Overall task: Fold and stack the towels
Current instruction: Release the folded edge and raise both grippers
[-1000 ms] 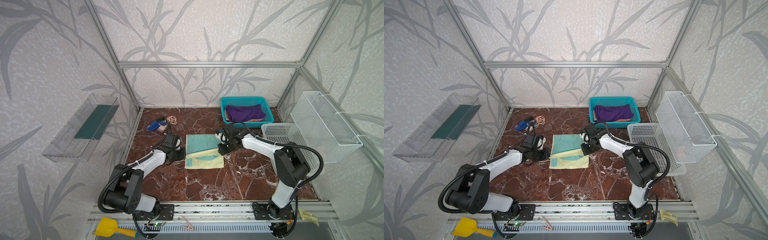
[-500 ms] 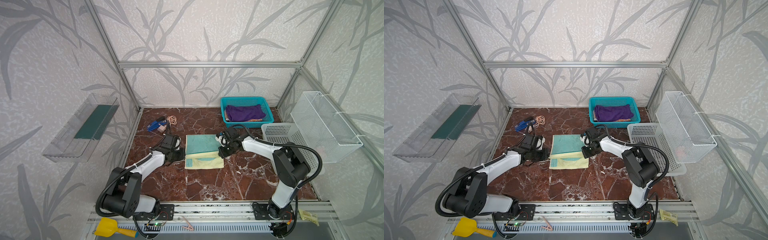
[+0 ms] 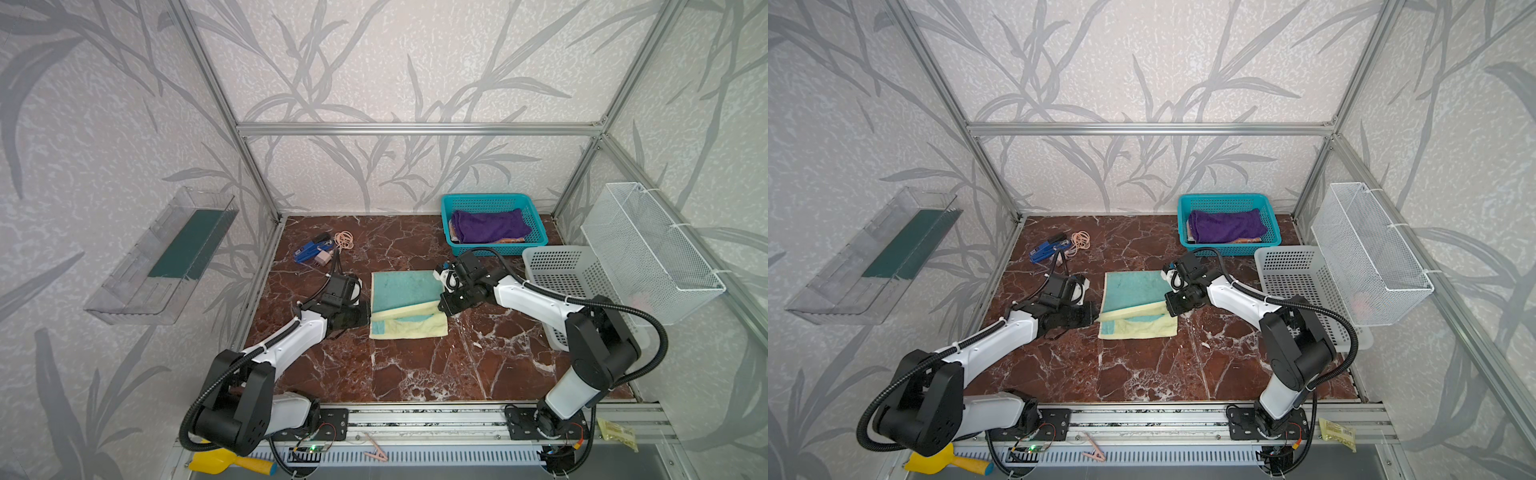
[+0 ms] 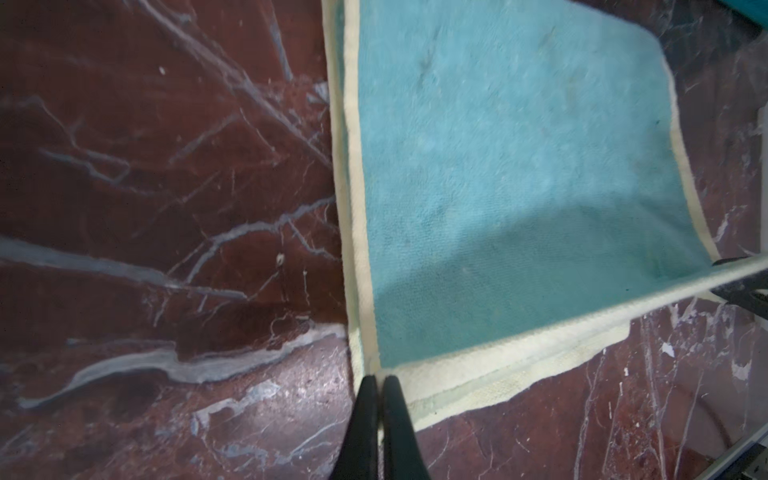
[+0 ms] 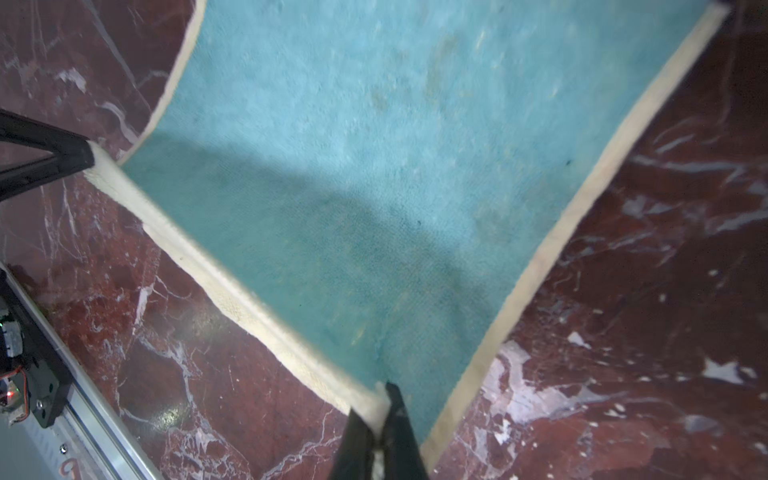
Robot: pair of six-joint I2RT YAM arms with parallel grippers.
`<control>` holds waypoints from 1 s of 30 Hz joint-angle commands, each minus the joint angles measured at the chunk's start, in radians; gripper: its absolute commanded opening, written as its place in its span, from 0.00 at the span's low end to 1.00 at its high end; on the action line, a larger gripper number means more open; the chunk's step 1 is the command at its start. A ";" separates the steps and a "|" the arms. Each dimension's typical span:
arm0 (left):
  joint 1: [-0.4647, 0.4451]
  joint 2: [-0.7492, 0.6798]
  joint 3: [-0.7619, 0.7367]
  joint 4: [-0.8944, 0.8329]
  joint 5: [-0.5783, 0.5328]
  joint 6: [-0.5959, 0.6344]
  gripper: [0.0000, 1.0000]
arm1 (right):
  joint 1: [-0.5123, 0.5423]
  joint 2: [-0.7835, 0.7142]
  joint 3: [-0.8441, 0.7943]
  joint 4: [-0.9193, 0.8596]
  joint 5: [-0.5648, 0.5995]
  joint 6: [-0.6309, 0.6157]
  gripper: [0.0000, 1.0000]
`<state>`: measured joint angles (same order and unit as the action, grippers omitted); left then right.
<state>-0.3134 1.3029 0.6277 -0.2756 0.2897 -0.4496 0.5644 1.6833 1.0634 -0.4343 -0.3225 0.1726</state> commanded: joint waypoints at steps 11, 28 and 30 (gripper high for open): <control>0.001 -0.033 0.040 -0.121 -0.084 -0.011 0.38 | -0.006 -0.033 -0.001 -0.137 0.070 -0.001 0.46; -0.121 0.239 0.306 -0.128 -0.147 0.025 0.31 | 0.021 0.177 0.231 -0.131 0.071 0.117 0.38; -0.118 0.263 0.356 -0.150 -0.176 0.032 0.34 | 0.013 0.196 0.284 -0.168 0.113 0.102 0.40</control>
<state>-0.4339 1.5517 0.9211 -0.3817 0.1745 -0.4347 0.5762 1.8732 1.2732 -0.5735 -0.2443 0.2695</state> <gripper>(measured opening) 0.330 0.395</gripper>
